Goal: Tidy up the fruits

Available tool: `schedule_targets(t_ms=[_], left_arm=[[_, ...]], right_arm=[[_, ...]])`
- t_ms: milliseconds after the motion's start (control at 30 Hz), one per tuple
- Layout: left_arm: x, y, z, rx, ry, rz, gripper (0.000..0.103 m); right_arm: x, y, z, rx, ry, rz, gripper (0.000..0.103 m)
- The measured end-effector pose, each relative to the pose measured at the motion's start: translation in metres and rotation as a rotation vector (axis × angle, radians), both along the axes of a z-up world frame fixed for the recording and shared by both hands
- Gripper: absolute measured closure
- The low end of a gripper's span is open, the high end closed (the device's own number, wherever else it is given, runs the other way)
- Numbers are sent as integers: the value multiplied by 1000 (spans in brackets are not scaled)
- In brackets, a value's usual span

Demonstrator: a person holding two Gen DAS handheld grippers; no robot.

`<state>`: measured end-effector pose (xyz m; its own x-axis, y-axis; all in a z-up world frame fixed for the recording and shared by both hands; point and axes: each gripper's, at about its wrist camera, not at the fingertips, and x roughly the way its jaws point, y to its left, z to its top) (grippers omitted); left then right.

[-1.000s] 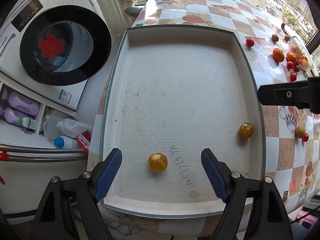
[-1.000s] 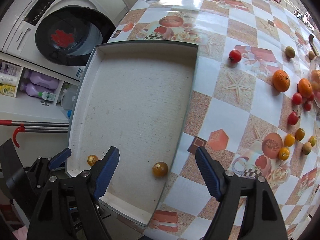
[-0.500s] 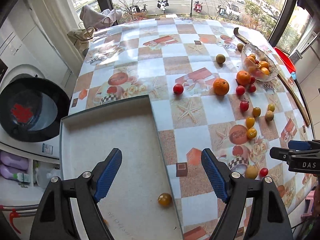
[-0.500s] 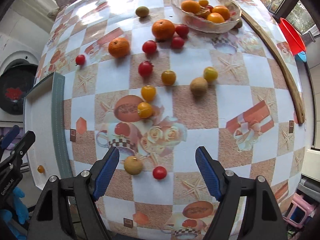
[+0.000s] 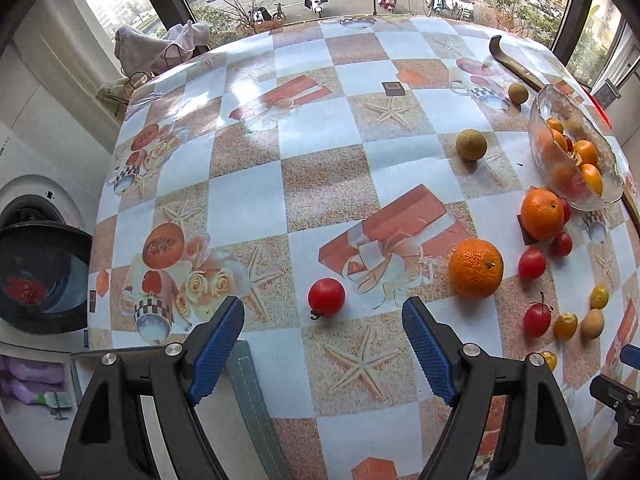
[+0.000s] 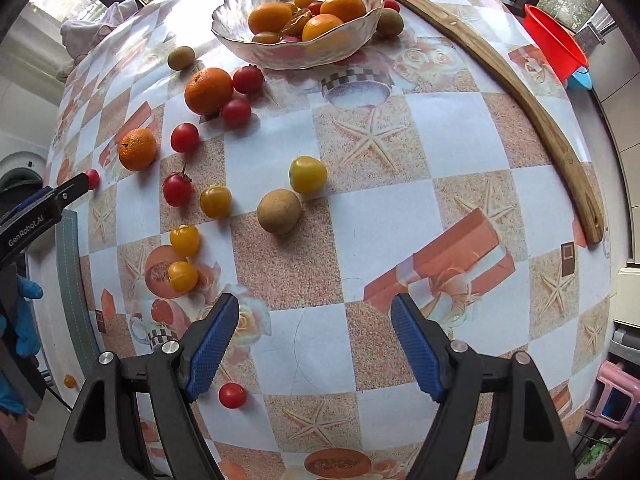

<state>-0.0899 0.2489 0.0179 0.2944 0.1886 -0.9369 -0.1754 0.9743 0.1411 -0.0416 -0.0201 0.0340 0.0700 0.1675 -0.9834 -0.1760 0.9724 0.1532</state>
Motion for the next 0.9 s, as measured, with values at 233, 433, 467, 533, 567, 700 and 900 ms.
schedule_targets(t_ms=[233,433,467,533,567,700,900], left_arm=[[11,5,-21,-15,18,8,20],[18,6,-21,-48,1,15,30],[18,5,-20,-68,-4,12,34],[18,2,-19,-87,-8,1,49],[18,0,-18,-93,-10,-11,53],[16,-8,-11,-38,-18,-49,82],[4,1,8,-152,-43,-14,90]], right_arm=[[15,16,-10,13,-24,17,34],[33,41,-13,-1,-62,31,40],[35,45,-12,-3,-65,34,48],[39,48,-12,-3,-62,34,60],[40,49,-13,2,-58,33,66],[40,47,-11,39,-44,38,76],[23,36,-2,86,-34,32,76]])
